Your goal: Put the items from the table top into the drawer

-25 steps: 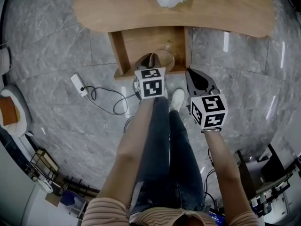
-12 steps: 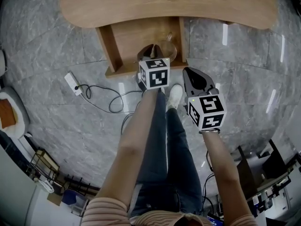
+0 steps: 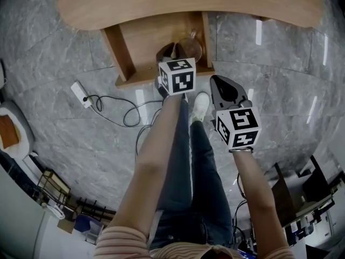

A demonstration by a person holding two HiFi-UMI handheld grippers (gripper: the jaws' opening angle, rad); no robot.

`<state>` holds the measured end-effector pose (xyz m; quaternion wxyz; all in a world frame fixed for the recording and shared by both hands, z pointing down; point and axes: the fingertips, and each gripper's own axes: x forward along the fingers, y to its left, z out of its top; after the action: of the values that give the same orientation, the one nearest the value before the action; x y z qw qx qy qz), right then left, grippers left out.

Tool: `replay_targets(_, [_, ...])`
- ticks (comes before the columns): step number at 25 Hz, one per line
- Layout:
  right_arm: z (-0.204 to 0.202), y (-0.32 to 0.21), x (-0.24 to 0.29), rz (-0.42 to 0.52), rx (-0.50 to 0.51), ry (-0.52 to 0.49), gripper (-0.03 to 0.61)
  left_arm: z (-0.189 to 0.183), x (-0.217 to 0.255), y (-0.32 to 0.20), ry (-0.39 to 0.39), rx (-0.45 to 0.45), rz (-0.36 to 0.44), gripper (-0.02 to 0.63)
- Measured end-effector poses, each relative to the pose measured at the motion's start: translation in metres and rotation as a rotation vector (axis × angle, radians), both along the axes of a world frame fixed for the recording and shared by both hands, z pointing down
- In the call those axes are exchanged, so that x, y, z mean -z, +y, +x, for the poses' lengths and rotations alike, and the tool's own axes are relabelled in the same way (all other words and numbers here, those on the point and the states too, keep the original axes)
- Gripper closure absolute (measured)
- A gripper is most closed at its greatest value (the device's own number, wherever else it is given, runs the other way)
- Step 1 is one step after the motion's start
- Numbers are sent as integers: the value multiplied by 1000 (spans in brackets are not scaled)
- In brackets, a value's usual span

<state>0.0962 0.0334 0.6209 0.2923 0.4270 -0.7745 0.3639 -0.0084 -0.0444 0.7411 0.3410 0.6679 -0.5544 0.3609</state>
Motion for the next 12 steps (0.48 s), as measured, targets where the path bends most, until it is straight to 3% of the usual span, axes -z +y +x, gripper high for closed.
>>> replay_targets(12, [0, 0, -12, -25, 7, 0, 571, 3, -5, -8, -5, 4, 17, 580])
